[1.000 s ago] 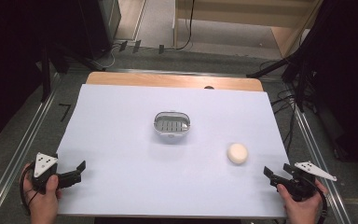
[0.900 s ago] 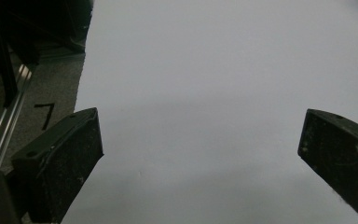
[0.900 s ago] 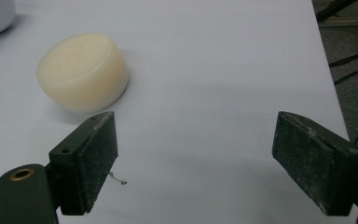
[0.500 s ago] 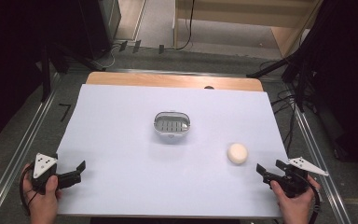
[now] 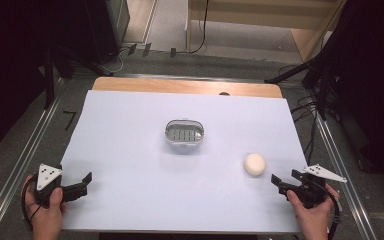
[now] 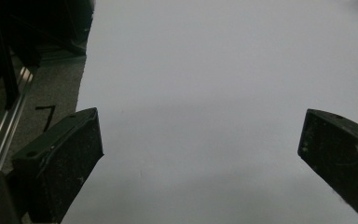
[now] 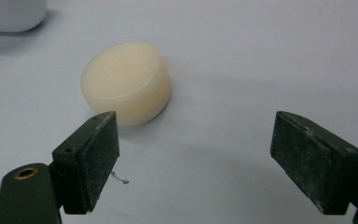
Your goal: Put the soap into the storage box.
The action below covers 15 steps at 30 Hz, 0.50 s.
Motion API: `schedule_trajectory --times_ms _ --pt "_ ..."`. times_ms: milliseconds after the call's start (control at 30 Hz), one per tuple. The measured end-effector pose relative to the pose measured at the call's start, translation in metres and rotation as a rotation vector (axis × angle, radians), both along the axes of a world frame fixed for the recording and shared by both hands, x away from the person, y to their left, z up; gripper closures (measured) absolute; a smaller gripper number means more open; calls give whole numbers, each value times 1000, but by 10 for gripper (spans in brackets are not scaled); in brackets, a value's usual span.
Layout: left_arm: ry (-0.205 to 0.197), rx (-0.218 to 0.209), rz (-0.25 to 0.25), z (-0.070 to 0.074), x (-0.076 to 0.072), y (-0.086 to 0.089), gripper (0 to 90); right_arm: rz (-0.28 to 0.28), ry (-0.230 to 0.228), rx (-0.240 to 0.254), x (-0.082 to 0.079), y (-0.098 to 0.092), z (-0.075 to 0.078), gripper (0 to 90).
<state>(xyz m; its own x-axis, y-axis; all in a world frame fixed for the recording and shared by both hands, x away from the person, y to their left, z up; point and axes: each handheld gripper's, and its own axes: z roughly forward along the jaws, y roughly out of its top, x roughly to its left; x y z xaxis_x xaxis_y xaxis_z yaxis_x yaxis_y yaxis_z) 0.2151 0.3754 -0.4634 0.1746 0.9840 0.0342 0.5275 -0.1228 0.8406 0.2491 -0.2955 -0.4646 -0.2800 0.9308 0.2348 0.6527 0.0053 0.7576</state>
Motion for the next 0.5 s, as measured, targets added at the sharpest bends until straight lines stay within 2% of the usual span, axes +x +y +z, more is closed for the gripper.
schedule_trajectory --times_ms 500 --pt "3 1 2 0 0 0 4 23 9 -11 7 8 5 160"
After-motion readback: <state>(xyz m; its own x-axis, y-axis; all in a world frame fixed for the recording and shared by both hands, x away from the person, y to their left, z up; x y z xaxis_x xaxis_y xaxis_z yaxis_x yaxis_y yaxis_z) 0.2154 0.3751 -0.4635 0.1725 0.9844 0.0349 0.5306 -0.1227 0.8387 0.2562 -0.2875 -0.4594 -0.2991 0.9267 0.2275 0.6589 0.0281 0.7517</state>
